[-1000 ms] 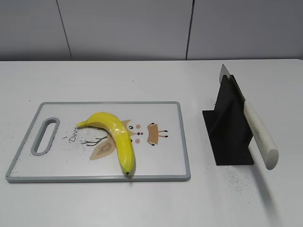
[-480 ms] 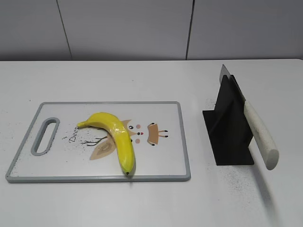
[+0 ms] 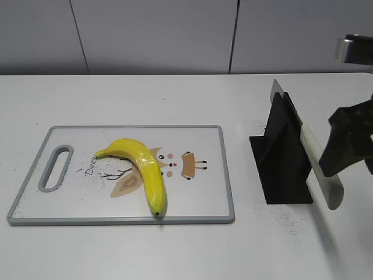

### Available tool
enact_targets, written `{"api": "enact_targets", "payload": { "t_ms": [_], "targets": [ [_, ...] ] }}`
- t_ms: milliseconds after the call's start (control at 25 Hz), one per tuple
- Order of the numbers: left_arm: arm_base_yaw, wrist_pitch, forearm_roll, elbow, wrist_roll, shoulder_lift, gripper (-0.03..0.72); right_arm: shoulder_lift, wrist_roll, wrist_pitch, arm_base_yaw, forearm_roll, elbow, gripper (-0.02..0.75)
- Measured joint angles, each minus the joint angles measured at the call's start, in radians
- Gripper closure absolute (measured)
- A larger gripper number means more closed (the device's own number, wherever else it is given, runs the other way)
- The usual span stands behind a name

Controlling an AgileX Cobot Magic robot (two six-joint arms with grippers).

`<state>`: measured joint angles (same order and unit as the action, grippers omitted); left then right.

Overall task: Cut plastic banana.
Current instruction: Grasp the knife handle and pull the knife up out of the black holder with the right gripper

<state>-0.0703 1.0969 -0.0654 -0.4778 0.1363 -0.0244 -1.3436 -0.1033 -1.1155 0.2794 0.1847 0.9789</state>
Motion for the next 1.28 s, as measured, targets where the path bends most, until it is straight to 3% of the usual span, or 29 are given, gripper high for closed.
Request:
{"api": "enact_targets", "payload": {
  "t_ms": [360, 400, 440, 480, 520, 1280],
  "targets": [
    [0.000, 0.000, 0.000, 0.000, 0.000, 0.000, 0.103, -0.234, 0.000, 0.096, 0.003, 0.016, 0.001, 0.197],
    [0.000, 0.000, 0.000, 0.000, 0.000, 0.000, 0.103, -0.245, 0.000, 0.093, 0.003, 0.022, 0.001, 0.234],
    [0.000, 0.000, 0.000, 0.000, 0.000, 0.000, 0.103, -0.254, -0.001, 0.087, 0.003, 0.029, 0.001, 0.328],
    [0.000, 0.000, 0.000, 0.000, 0.000, 0.000, 0.103, -0.259, -0.003, 0.083, 0.003, 0.038, 0.001, 0.475],
    [0.000, 0.000, 0.000, 0.000, 0.000, 0.000, 0.103, -0.259, -0.007, 0.083, 0.003, 0.050, 0.001, 0.572],
    [0.000, 0.000, 0.000, 0.000, 0.000, 0.000, 0.103, -0.125, -0.059, -0.043, 0.003, 0.023, 0.183, 0.573]
  ]
}}
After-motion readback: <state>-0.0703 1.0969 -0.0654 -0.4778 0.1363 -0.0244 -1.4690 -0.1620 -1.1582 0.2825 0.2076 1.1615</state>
